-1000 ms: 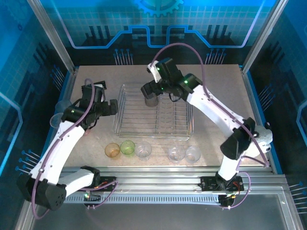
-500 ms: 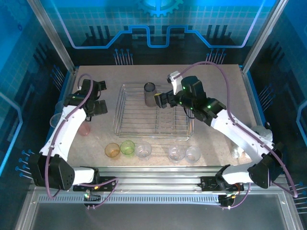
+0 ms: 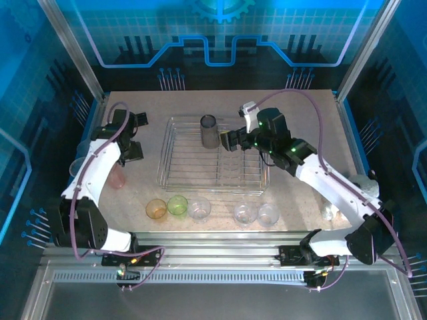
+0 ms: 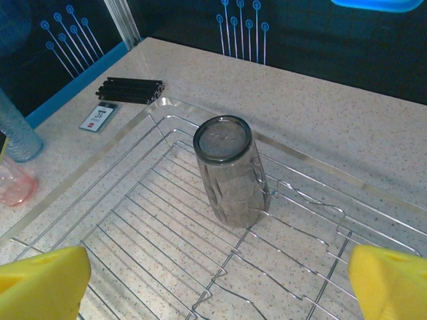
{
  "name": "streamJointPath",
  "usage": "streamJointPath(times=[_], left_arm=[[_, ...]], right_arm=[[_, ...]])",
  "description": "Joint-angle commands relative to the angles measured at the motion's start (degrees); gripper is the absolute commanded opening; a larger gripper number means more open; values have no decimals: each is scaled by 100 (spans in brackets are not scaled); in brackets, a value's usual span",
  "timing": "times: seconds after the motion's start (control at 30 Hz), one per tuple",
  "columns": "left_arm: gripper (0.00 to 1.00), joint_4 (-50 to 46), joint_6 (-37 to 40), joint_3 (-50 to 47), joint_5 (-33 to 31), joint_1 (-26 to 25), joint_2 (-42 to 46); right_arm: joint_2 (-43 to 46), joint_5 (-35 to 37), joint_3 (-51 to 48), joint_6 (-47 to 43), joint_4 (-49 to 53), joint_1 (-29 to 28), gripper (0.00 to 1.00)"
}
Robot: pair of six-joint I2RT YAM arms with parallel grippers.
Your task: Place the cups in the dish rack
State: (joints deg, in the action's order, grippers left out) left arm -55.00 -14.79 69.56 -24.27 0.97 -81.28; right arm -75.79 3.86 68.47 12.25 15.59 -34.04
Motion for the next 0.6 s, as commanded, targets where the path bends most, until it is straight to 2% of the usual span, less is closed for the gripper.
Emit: streamJointPath(times=[0.0, 0.27, 0.57], left_arm=[[79, -76, 116, 75, -159, 153, -125], [71, 48, 104, 51, -268, 281, -337], [54, 178, 28, 65, -289, 369, -636]], right_arm=[[-126, -79, 201, -12, 69, 64, 99], [-235, -78, 185, 31, 15, 98, 99], [-252, -120, 176, 41, -15, 178, 99]])
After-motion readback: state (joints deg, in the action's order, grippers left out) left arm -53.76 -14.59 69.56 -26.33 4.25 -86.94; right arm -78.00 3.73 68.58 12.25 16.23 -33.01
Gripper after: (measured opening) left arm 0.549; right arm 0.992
